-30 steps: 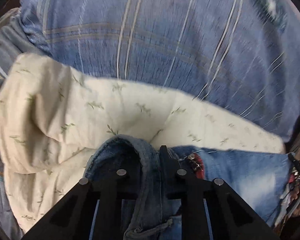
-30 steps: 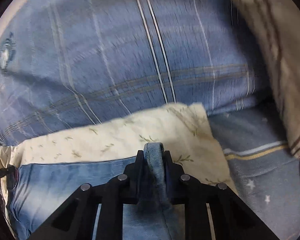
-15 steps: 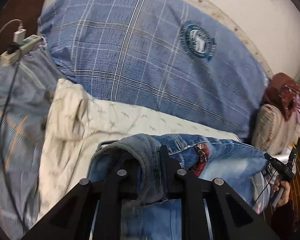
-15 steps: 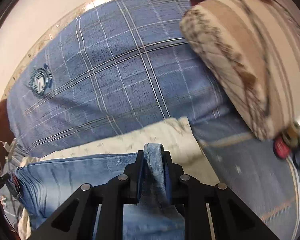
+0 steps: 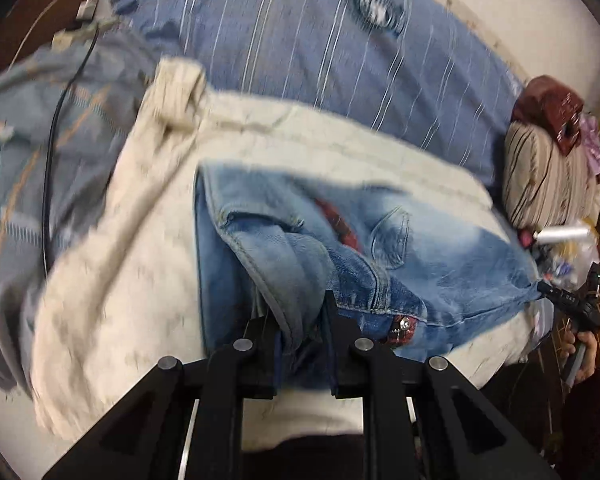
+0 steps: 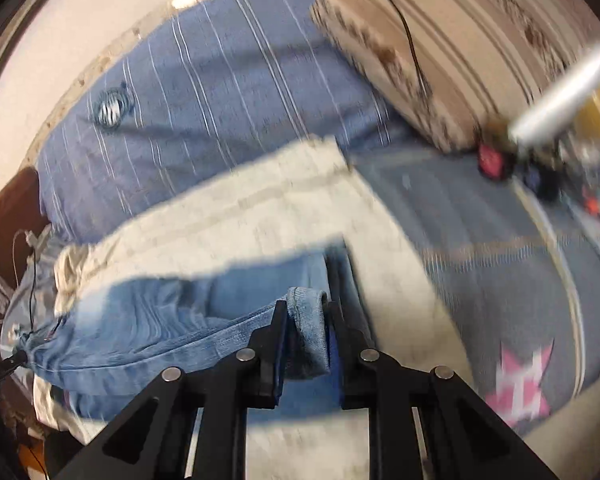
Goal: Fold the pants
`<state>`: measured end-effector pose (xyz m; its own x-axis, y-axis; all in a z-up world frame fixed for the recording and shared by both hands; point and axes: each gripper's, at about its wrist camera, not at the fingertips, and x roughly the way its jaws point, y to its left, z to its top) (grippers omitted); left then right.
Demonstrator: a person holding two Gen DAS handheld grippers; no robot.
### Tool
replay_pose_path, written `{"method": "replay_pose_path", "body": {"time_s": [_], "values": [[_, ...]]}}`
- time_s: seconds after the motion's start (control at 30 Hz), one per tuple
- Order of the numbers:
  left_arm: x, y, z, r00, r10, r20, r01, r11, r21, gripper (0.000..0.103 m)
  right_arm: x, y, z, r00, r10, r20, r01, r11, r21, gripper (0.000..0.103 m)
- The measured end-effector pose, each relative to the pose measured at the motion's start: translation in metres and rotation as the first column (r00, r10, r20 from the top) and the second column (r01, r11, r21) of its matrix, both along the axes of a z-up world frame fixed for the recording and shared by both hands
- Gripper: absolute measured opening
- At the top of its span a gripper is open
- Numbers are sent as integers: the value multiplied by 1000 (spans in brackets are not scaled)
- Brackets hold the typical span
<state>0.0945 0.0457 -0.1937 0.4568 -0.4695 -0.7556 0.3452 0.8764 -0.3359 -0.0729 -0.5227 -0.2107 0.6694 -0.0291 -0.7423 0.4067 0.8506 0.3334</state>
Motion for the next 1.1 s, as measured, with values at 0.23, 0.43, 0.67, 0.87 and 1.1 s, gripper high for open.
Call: {"method": "replay_pose_path", "body": {"time_s": [0.23,0.43,0.67,0.87,1.1], "values": [[-28,13,14,999,30,44,-32,998,59,28,-47,-9,-21,1000,-14,-24,16,998,63,53],[-54,6,69,971,18,237,-30,998,47,43,-34,-30,30,984,-57,167,52,998,29,75],[-29,-41,51,982,38,184,-41,999,13,56,66,-43,-3,1000,-7,-12,7,999,36,64],[-16,-64,13,996,54,72,-59,995,75,56,105,-35,-26,987,59,-151,-55,998,28,3],[-13,-70,-13,998,68,-17,-64,982,180,56,107,-38,22,1000,14,5,-14,997,-81,2]]}}
